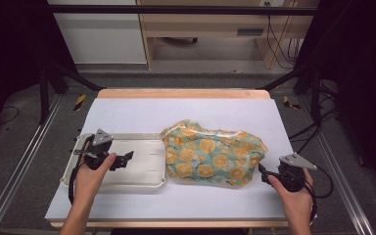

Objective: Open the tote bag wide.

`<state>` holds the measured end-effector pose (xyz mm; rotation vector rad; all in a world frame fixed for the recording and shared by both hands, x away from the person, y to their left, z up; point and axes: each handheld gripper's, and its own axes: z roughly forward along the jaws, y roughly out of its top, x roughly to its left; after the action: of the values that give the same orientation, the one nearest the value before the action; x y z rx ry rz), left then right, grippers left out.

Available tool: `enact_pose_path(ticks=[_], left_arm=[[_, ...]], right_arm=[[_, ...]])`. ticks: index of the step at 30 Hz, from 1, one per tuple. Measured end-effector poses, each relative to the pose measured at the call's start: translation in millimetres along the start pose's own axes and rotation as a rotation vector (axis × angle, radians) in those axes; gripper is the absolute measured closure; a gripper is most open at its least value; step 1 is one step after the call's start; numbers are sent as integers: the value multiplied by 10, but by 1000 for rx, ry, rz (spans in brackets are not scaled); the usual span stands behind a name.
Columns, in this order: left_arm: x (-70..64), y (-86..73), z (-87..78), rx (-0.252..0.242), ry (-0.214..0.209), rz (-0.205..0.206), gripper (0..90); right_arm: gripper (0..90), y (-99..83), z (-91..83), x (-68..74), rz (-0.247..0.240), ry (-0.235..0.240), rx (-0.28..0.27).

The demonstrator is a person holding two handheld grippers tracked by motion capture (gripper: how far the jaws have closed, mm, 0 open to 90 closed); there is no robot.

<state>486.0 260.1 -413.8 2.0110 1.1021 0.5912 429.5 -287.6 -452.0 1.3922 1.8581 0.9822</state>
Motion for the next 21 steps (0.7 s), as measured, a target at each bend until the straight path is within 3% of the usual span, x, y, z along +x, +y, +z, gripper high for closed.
enact_pose_path(ticks=[7,10,11,13,16,21], left_arm=[[12,35,-77,-34,17,12,70],[14,45,-100,-38,18,14,69],[13,49,-104,-38,17,13,69],[13,58,-113,-40,8,14,69],[2,64,-122,-37,-6,21,69],[-11,57,-127,-37,-22,20,69]], right_arm=[[258,238,-149,30,-27,33,-14],[286,512,-260,43,-97,65,-11],[286,512,-260,43,-97,65,-11],[280,724,-289,68,-144,97,-10],[218,882,-233,100,-163,153,28],[163,1058,-133,134,-190,181,28]])
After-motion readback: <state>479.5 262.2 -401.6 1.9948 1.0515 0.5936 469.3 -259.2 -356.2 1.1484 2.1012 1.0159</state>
